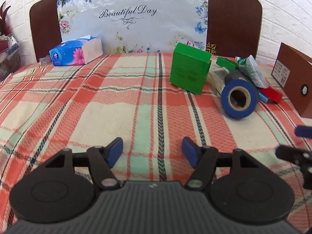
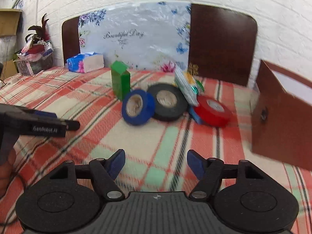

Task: Organize objects
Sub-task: 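Move the left gripper back over the table to the blue tape roll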

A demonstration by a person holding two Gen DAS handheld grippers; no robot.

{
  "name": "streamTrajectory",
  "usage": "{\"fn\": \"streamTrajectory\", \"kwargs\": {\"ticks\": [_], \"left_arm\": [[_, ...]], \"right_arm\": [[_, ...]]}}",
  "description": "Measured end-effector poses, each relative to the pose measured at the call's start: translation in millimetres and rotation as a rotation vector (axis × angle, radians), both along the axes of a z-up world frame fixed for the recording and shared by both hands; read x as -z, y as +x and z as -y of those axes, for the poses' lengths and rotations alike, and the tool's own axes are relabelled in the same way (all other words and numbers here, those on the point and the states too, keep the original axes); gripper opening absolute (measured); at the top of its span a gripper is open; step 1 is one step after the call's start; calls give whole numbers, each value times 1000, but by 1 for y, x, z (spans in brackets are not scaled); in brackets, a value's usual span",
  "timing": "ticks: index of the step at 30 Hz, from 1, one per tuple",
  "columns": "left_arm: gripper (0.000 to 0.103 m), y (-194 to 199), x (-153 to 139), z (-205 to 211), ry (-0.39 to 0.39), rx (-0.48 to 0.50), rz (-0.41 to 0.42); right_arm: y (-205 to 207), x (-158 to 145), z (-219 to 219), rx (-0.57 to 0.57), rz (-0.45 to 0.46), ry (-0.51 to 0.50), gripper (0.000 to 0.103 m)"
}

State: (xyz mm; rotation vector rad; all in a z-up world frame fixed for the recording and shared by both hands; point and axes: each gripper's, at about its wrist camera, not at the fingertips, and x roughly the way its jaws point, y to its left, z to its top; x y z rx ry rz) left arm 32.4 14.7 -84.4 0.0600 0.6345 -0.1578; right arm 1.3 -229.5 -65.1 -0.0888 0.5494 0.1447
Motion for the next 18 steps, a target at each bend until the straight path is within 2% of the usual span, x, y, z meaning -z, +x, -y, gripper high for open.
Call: {"fn": "streamTrajectory", "kwargs": {"ticks": [3, 6, 8, 9, 10, 15, 17, 18], "left_arm": [[70, 0, 1, 0, -7, 6, 11], [70, -2, 3, -1, -17, 8, 16], [70, -4, 5, 0, -16, 9, 20], [70, -4, 5, 0, -17, 9, 21], [70, -5, 5, 0, -17, 9, 22], [71, -5, 5, 1, -20, 10, 21], [71, -5, 4, 0, -28, 17, 16], [71, -5, 3, 0, -30, 24, 9]], "right_arm": [[22, -9, -13, -9, 61, -5, 63], [46, -15, -21, 21, 62, 4, 57], [63, -10, -21, 20, 29, -14, 35], [69, -8, -19, 20, 1, -7, 21], [73, -6, -12, 36, -25, 26, 15], [48, -12, 33, 114, -145, 258, 15], [24, -13, 48, 146, -184, 281, 16], [12, -13, 54, 157, -201, 273, 19]]}}
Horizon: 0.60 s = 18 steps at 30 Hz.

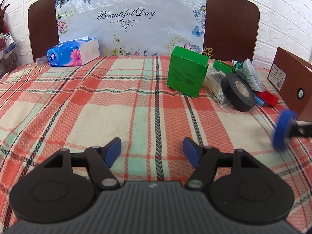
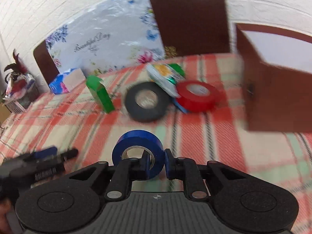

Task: Organize objects
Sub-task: 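Move the left gripper back over the table to the blue tape roll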

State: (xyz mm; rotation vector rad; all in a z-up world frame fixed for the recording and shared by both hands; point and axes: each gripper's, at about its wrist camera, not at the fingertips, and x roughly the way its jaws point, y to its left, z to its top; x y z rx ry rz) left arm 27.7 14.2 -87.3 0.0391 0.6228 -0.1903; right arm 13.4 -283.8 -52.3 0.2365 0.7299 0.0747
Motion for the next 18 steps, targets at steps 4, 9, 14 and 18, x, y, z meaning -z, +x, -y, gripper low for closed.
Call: {"fn": "streamTrajectory", "kwargs": {"ticks": [4, 9, 14, 18], "left_arm": [[67, -4, -18, 10, -91, 107, -62], [67, -24, -55, 61, -176, 359, -72], [67, -33, -61, 104, -171, 490, -111], [67, -42, -61, 116, -169, 556, -126]], "right_arm": [[-45, -4, 17, 44, -8, -42, 50], [-86, -8, 16, 47, 123, -127, 65], [-93, 4, -4, -53, 137, -217, 69], [-84, 15, -12, -90, 111, -230, 69]]}}
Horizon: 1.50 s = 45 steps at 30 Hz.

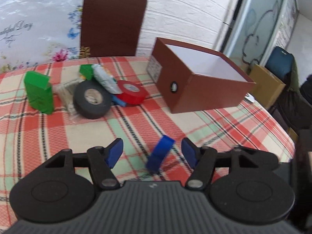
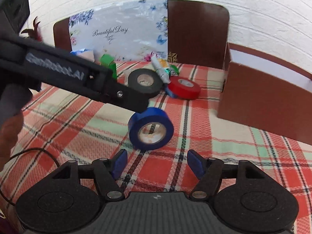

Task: Organize objects
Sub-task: 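Move the left gripper back over the table to the blue tape roll, then grasp the blue tape roll by its rim with the left gripper, then carry the blue tape roll into the brown box and release it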

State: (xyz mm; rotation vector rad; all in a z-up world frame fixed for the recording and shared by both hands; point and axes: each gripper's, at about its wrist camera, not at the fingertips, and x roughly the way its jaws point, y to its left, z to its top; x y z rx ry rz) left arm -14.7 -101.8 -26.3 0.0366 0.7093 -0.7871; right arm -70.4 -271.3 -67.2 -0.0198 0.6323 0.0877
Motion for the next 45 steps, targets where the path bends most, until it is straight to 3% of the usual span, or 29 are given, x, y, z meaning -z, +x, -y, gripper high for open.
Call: {"fn": "streamTrajectory", "kwargs": {"ticks": [3, 6, 9, 11, 14, 18, 20, 21, 23, 29, 33, 38, 41, 45], "left_arm": [[67, -5, 4, 12, 61, 34, 21], [53, 11, 17, 23, 142, -1, -9], [49, 37, 21, 9, 95, -80, -103], [50, 43, 18, 2, 65, -92, -116], [51, 47, 17, 3, 84, -87, -98], [49, 57, 33, 11, 115, -88, -170], [42, 60, 41, 11, 92, -88, -203], [28, 61, 41, 10, 86, -91, -218], [25, 60, 32, 11, 69, -100, -226], [25, 38, -34, 45, 22, -11, -41], [25, 41, -68, 94, -12, 72, 39], [25, 49, -80, 175, -13, 168, 110], [26, 58, -78, 212, -11, 190, 129], [26, 66, -73, 234, 23, 159, 148]], "right_arm": [[5, 3, -3, -7, -2, 6, 69], [11, 3, -2, -9, 4, 5, 69], [18, 2, -2, -12, 19, 0, 69], [23, 1, -3, -27, 33, -3, 70], [36, 3, -8, -54, 40, -19, 73], [61, 13, -16, -72, 5, -51, 72], [68, 14, -14, -87, -2, -20, 63], [67, 12, -13, -81, 9, -23, 56], [61, 6, -11, -66, 36, -20, 56], [29, -31, 5, 41, 308, -142, 57], [25, -55, 43, 150, 410, -201, 57], [34, -66, 105, 298, 429, -221, 57], [46, -64, 137, 361, 393, -223, 57], [51, -63, 153, 346, 354, -111, 57]]}}
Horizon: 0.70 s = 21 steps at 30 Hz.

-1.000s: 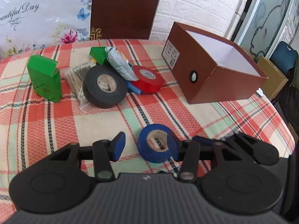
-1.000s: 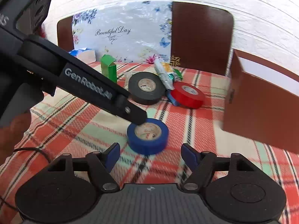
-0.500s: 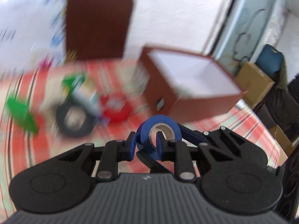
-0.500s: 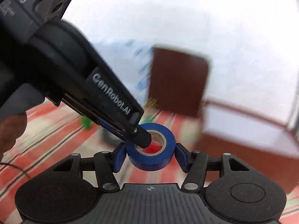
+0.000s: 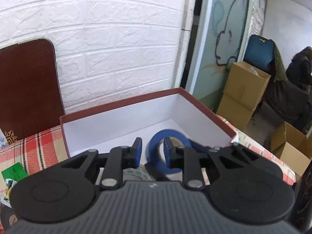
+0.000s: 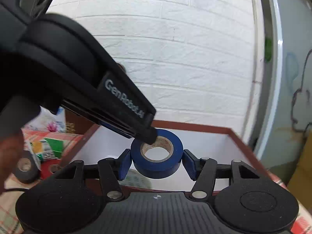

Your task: Organize objects

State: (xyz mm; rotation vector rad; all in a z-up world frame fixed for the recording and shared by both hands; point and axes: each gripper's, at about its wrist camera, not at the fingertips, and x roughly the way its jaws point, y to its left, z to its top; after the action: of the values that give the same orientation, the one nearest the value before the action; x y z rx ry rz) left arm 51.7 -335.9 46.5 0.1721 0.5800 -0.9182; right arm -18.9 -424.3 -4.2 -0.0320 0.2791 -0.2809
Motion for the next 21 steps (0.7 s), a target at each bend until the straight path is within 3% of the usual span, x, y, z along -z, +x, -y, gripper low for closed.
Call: {"fn": "streamTrajectory", "kwargs": {"ticks": [3, 6, 16, 21], "left_arm": [[42, 7, 8, -3, 19, -40, -2], [42, 17, 18, -11, 55, -77, -9], [45, -14, 12, -112, -44, -146, -24], [45, -23, 37, -178, 16, -283, -48]], "right_arm": [[13, 7, -12, -13, -39, -48, 57], [17, 13, -20, 6, -20, -62, 71], [-39, 9, -36, 9, 50, 6, 69], [-53, 19, -76, -68, 42, 52, 69]]}}
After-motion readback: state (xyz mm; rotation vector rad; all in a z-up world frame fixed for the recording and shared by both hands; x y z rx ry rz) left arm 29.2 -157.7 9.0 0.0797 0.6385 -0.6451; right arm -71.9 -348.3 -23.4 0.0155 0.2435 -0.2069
